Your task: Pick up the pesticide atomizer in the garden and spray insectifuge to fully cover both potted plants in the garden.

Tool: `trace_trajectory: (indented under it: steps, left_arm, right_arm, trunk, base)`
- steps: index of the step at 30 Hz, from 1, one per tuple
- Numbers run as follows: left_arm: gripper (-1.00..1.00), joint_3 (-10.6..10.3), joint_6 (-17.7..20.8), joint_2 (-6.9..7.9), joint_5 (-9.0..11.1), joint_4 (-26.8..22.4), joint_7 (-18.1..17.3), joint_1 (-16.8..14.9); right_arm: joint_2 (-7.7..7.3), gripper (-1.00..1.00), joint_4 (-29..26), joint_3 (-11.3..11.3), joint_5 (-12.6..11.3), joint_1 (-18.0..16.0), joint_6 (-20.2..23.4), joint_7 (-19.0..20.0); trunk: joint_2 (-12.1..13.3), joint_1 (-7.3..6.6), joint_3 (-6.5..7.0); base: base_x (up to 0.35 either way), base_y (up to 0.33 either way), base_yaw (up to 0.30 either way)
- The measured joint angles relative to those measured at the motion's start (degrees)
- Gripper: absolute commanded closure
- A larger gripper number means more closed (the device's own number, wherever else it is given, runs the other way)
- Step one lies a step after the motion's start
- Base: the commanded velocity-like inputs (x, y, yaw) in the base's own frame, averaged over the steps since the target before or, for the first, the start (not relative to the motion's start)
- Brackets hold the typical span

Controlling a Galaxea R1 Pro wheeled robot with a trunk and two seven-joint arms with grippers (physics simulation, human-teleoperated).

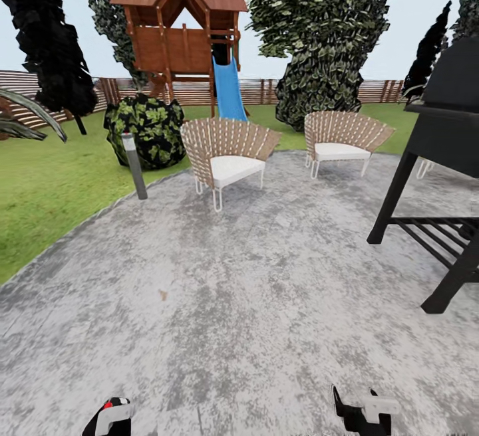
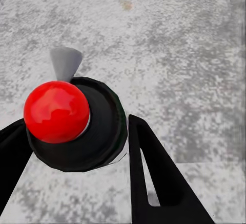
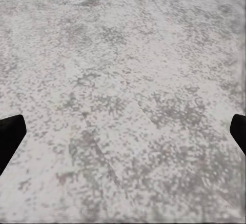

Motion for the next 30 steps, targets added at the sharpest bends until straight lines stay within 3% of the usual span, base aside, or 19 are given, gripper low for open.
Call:
trace_trajectory:
  steps: [5,30]
  left_arm:
    - [1.00,0.0,0.0,-0.04,0.0,0.2,0.0,0.0]
    - [1.00,0.0,-0.1,-0.17,0.1,0.3,-0.1,0.2]
  right_arm:
    - [0.06,-1.00,1.5,0.0,0.0,0.0,-0.1,0.0]
    - [0.18,-1.00,1.8,0.1,0.0,0.0,-0.1,0.0]
  trunk:
    - [2.0,-1.10,0.90]
    - [2.0,-1.10,0.90]
  base:
    - [0.000,0.000,-0.300]
    - [0.000,0.000,-0.300]
